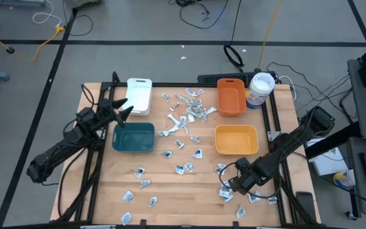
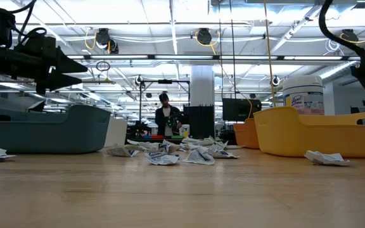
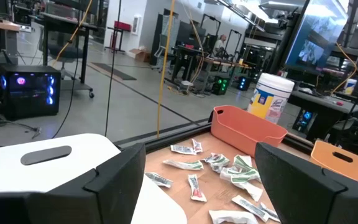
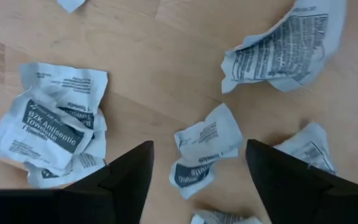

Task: Pick & Place First Aid Supplies
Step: Put the antiseptic towelette into the yellow bin

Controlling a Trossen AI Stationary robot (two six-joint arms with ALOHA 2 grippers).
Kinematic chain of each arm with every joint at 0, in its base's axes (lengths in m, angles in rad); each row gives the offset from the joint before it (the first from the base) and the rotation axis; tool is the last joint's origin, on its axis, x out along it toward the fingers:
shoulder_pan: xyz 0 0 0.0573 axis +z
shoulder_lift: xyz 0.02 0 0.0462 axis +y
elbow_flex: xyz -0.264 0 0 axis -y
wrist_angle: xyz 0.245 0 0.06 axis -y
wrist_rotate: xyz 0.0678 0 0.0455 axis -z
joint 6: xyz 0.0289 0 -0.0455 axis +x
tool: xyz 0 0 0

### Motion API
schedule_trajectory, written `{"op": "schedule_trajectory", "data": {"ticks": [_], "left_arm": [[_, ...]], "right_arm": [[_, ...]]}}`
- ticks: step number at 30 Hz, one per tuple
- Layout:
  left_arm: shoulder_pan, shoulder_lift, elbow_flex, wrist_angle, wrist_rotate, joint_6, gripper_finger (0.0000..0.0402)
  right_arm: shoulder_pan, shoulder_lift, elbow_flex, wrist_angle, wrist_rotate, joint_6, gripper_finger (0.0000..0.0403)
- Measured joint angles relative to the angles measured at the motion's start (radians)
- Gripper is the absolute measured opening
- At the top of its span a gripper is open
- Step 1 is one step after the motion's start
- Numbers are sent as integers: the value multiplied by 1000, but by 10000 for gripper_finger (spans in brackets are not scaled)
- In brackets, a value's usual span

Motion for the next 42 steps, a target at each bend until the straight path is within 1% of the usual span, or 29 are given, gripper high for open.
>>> {"op": "schedule_trajectory", "data": {"ticks": [4,11,12,16,20,23,28,34,39,42], "left_arm": [[0,0,0,0,0,0,306],[0,0,0,0,0,0,306],[0,0,0,0,0,0,306],[0,0,0,0,0,0,305],[0,0,0,0,0,0,306],[0,0,0,0,0,0,306],[0,0,0,0,0,0,306],[0,0,0,0,0,0,306],[0,0,0,0,0,0,306],[0,0,0,0,0,0,306]], "right_arm": [[0,0,-19,32,-16,5,178],[0,0,-29,57,-27,30,25],[0,0,-29,67,-27,25,15],[0,-1,-4,58,-27,-2,15],[-5,-24,47,39,-27,-130,6],[-21,-44,94,0,-30,-288,6],[-61,-72,163,-134,-102,-591,4],[-113,-99,206,-279,-104,-941,4],[-227,-99,247,-393,-96,-1158,4],[-314,-99,259,-426,-68,-1260,4]]}}
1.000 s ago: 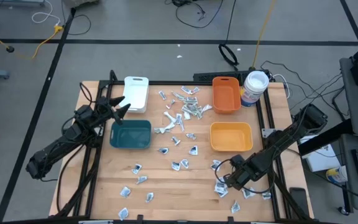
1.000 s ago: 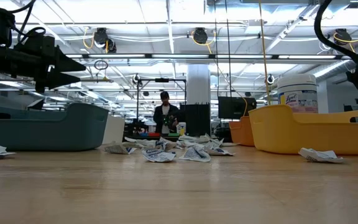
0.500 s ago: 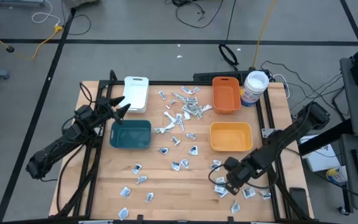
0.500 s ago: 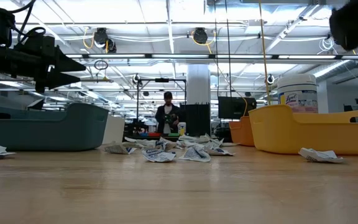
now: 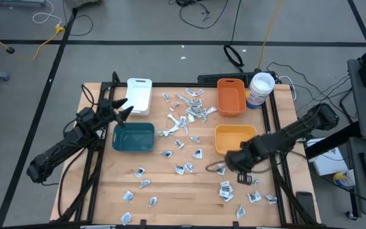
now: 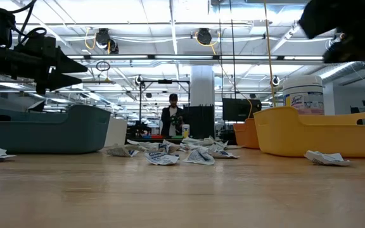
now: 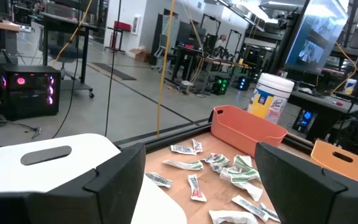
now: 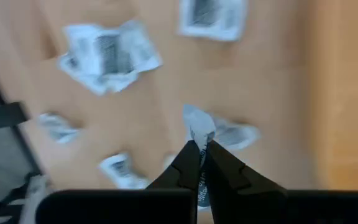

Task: Pick & Place First Aid Supplies
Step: Put the antiseptic towelette into the yellow bin

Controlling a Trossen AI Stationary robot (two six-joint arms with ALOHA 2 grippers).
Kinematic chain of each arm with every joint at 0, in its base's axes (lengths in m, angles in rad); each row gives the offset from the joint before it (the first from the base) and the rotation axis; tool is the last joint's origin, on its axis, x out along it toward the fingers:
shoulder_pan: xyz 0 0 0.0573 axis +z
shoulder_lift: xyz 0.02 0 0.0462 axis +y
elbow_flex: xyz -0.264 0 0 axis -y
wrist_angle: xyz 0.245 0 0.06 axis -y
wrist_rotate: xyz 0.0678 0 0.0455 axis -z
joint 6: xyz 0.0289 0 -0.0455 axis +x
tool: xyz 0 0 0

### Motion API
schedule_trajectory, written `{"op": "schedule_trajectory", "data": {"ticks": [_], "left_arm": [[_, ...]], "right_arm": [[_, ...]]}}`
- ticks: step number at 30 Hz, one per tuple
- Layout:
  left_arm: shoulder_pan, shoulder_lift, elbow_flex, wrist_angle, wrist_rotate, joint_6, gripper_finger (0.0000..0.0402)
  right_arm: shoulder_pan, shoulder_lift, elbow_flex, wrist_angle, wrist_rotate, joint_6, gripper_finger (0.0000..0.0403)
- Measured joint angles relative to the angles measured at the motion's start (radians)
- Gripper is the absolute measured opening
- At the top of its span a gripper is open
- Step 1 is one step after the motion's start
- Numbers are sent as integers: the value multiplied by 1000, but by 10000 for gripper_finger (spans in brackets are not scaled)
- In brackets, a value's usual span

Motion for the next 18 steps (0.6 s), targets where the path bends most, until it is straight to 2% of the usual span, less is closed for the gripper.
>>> {"op": "schedule_trajectory", "data": {"ticks": [14,18], "left_arm": [[0,0,0,0,0,0,306],[0,0,0,0,0,0,306]], "right_arm": [[-386,0,0,-38,29,-367,11],[-441,17,0,-38,110,-400,17]]}}
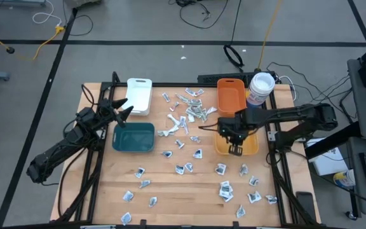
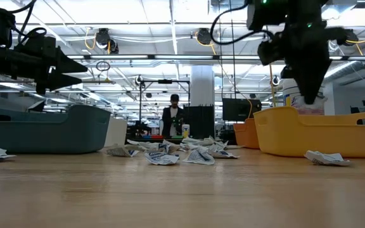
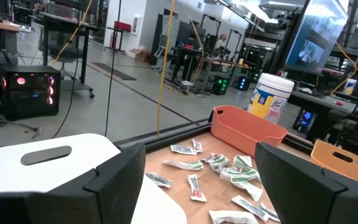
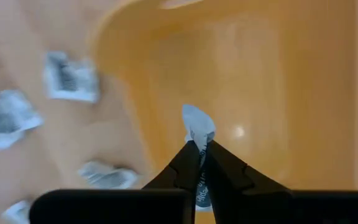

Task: Pick & Place First Aid Supplies
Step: Put the antiseptic towelette into the yellow bin

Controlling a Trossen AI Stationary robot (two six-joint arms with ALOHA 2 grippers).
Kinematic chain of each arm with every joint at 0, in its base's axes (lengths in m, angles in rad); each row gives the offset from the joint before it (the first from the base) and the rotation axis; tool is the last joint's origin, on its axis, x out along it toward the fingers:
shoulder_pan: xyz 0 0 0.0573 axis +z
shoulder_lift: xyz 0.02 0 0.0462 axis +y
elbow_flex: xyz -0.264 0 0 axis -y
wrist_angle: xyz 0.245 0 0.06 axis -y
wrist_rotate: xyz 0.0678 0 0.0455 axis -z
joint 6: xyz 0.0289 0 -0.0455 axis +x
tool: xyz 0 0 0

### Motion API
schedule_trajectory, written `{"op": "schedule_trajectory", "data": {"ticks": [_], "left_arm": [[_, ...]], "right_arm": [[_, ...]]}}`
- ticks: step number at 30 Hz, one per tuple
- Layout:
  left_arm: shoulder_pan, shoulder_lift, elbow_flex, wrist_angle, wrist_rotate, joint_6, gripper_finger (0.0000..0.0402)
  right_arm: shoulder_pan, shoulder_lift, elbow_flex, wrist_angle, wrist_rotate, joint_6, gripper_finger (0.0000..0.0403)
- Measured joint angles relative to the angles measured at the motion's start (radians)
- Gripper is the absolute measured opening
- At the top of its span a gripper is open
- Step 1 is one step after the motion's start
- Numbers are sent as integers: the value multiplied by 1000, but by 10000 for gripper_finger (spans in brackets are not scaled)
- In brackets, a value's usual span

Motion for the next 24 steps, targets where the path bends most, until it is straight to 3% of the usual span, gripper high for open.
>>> {"op": "schedule_trajectory", "data": {"ticks": [24], "left_arm": [[0,0,0,0,0,0,306]], "right_arm": [[-26,58,-161,140,14,-20,43]]}}
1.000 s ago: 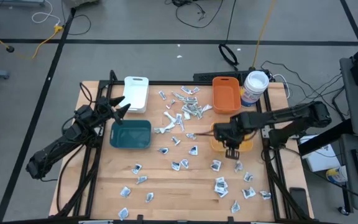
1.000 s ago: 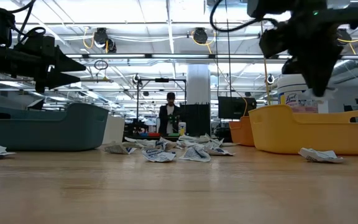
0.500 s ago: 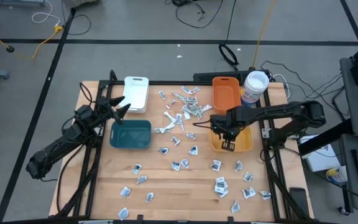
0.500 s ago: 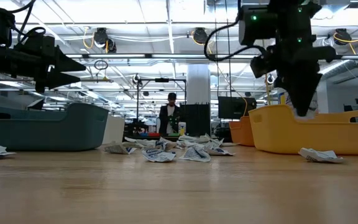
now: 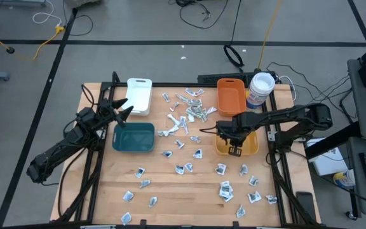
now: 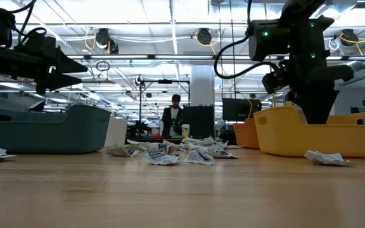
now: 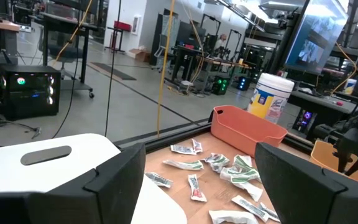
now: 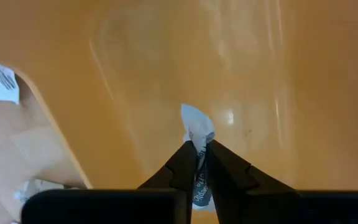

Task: Pick & Place First Aid Supplies
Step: Put the antiseptic towelette into the yellow bin

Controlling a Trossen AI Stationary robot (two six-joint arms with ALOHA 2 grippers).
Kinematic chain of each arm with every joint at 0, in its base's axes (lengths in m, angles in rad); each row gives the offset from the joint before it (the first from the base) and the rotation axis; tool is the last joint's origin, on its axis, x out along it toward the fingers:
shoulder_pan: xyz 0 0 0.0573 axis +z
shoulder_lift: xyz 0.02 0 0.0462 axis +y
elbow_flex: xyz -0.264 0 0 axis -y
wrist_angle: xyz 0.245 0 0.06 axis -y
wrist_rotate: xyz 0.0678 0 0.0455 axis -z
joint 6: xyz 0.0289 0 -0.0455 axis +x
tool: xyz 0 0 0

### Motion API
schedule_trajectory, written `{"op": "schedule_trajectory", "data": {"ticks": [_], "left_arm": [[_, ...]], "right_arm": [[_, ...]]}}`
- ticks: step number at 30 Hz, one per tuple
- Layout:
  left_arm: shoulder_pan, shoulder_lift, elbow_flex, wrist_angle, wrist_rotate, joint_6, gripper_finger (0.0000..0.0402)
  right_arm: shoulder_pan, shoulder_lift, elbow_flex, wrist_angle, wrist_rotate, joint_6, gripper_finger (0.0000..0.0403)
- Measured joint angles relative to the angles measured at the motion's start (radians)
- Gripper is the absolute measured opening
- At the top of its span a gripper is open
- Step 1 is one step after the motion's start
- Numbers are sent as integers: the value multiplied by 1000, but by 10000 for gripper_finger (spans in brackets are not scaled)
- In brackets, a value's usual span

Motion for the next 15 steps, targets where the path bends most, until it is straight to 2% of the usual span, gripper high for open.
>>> {"op": "schedule_trajectory", "data": {"ticks": [4,7,11,15], "left_arm": [[0,0,0,0,0,0,306],[0,0,0,0,0,0,306],[0,0,0,0,0,0,306],[0,0,0,0,0,0,306]], "right_arm": [[0,0,0,-2,-30,12,86],[0,-2,0,-4,-25,86,128],[1,-29,1,-16,-33,291,173],[15,-63,1,-32,-56,604,190]]}}
